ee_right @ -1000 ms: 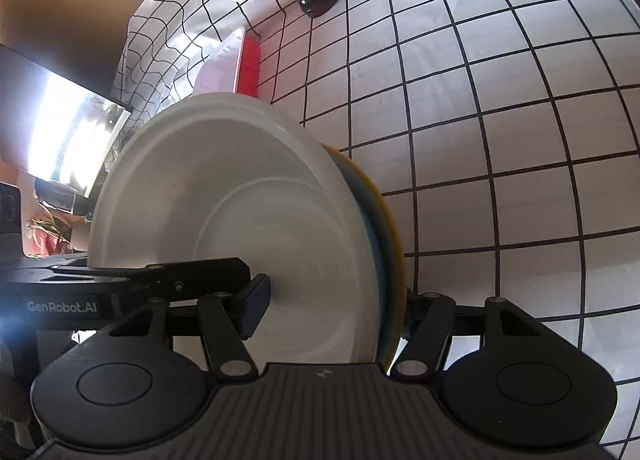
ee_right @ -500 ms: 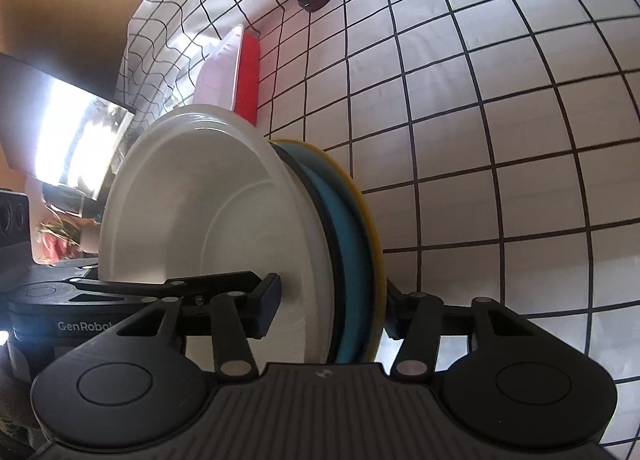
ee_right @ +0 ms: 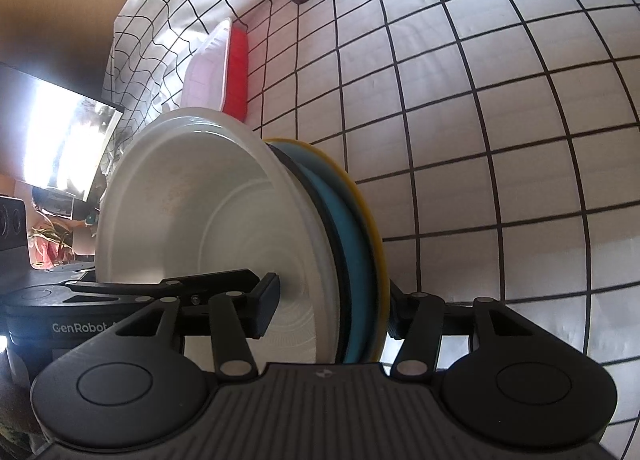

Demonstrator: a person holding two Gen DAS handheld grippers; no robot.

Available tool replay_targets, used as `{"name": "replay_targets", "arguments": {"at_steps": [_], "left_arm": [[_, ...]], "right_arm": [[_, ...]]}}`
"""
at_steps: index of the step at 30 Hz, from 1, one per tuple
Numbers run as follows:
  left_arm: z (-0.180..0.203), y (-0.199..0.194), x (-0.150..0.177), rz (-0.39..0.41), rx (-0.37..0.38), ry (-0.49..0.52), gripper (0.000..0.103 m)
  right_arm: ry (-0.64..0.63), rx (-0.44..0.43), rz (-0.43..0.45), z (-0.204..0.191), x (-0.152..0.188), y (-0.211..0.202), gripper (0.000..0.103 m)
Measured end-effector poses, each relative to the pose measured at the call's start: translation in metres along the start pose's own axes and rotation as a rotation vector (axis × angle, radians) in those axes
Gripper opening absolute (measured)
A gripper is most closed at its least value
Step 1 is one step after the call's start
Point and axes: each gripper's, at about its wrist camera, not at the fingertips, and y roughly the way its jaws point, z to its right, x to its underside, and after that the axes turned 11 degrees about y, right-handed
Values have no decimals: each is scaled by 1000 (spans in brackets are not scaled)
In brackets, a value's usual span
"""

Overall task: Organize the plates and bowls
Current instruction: 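Lift the bowl stack with the left gripper and lower it into the steel bowl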

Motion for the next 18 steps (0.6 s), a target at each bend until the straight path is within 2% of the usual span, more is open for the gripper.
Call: {"name": "replay_targets", "arguments": {"at_steps": [10, 18], "left_arm": [[0, -25, -3, 42, 26, 24, 62], [-36, -90, 8, 130, 23, 9, 62]], "right_arm": [[1, 23, 36, -19, 2, -13, 54], [-100, 11, 101, -89, 13, -22, 55]]}}
